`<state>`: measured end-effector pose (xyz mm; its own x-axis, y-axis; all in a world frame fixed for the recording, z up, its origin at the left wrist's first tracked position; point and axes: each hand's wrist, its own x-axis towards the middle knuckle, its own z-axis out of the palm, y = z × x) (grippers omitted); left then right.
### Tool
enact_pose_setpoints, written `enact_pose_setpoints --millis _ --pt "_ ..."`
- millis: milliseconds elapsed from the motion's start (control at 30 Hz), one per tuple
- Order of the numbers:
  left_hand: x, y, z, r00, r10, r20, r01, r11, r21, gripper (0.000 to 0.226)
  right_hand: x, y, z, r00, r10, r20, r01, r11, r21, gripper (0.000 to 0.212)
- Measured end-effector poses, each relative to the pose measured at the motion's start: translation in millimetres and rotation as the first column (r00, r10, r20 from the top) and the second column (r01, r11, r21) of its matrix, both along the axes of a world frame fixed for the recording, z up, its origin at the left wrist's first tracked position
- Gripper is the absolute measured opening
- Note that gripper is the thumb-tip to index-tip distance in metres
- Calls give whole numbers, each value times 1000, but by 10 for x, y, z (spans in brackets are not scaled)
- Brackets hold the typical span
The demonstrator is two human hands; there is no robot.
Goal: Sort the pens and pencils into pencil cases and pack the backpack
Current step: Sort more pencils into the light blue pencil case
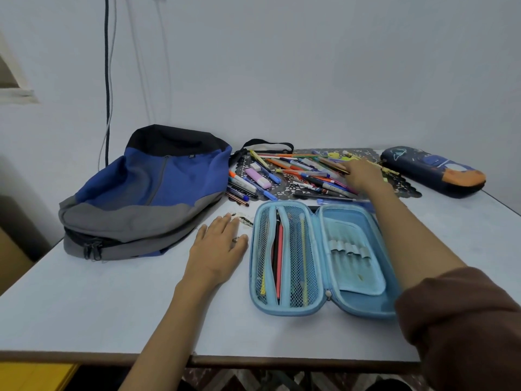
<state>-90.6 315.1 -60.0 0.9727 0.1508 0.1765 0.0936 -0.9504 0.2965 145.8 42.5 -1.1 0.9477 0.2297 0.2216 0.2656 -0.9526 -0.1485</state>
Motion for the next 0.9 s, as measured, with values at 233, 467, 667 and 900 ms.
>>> enact_pose_setpoints --millis 233,467,667,900 --pt "4 1 -11 1000 -1 9 1 1000 -4 53 -14 -9 -60 999 -35 -8 36 992 119 17" --pt "4 -2 -11 1000 -1 19 1 1000 3 53 -74 -73 -24 992 -78 -98 93 984 155 23" --pt "7 -4 -8 1000 -1 18 1 1000 3 53 -101 -76 -5 986 -104 -132 124 980 156 40" --pt "3 -2 -14 1000 -1 21 1 1000 6 52 -114 -53 78 987 -24 -160 51 985 168 12"
